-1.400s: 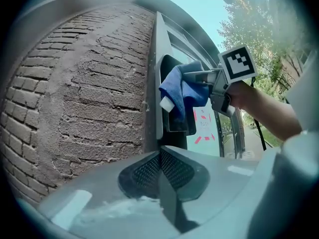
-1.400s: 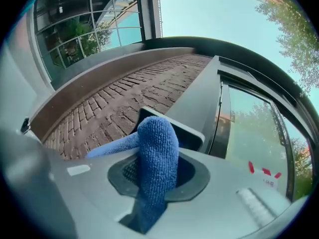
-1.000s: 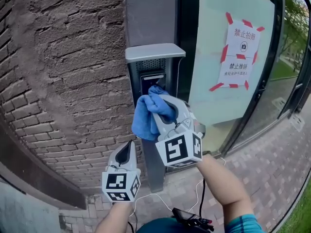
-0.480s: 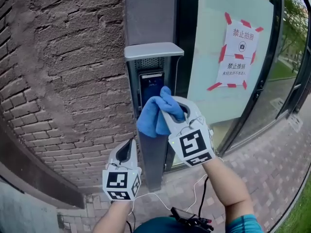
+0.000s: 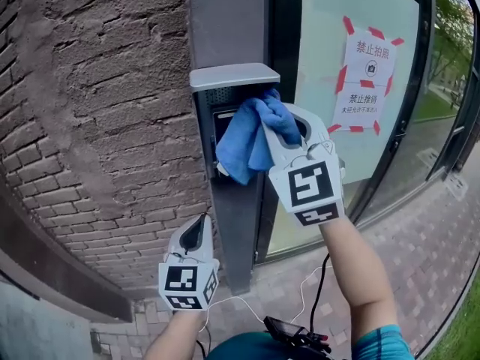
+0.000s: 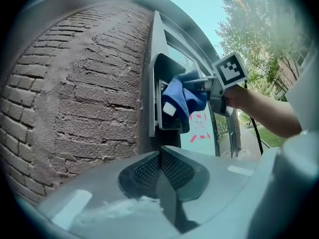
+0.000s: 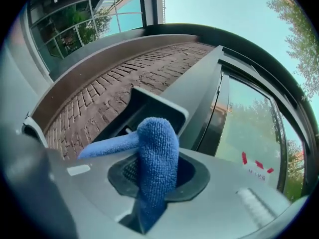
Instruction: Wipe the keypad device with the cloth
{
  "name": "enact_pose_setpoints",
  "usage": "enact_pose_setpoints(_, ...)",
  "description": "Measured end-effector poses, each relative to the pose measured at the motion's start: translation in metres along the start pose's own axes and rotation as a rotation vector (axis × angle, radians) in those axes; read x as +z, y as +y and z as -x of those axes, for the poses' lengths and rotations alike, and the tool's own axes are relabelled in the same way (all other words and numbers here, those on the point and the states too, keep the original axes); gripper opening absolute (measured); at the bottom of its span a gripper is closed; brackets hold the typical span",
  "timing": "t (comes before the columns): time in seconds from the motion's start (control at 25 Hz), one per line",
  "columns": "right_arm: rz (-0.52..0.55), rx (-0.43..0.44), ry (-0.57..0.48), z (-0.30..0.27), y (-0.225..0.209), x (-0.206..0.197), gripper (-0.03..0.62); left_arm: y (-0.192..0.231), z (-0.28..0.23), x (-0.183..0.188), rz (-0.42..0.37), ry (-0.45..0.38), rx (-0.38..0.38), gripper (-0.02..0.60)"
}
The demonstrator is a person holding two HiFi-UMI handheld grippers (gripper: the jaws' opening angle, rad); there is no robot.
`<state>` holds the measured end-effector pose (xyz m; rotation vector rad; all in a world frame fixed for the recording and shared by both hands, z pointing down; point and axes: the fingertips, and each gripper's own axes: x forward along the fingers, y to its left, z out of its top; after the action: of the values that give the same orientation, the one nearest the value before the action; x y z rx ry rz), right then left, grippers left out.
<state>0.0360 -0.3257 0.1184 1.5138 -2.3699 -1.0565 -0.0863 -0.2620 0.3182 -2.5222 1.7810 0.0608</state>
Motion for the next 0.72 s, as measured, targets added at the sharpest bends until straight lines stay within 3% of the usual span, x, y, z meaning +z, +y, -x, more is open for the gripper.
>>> enact_pose_setpoints(0.32,-0.019,0.066,0.116,0.020,0.060,-0.077,0.066,0.001,0.000,-0.001,-0.007,0.011,-0.006,-0.008)
enact_pose_setpoints(0.48,-0.079,0.134,0.205,0.030,0.078,-0.105,0.067,-0.004,0.000,-0.003,-0.007,0.016,-0.016,-0.008)
enact_pose_setpoints(0.56,-0.088,0.152,0.194,0.033,0.077,-0.097,0.067,-0.003,0.002,-0.005,-0.005,0.020,-0.015,-0.008)
enact_pose_setpoints(0.72,-0.043,0.086,0.035,0.029,0.053,-0.026,0.067,0.003,0.006,-0.006,0.002,0.020,-0.004,-0.008)
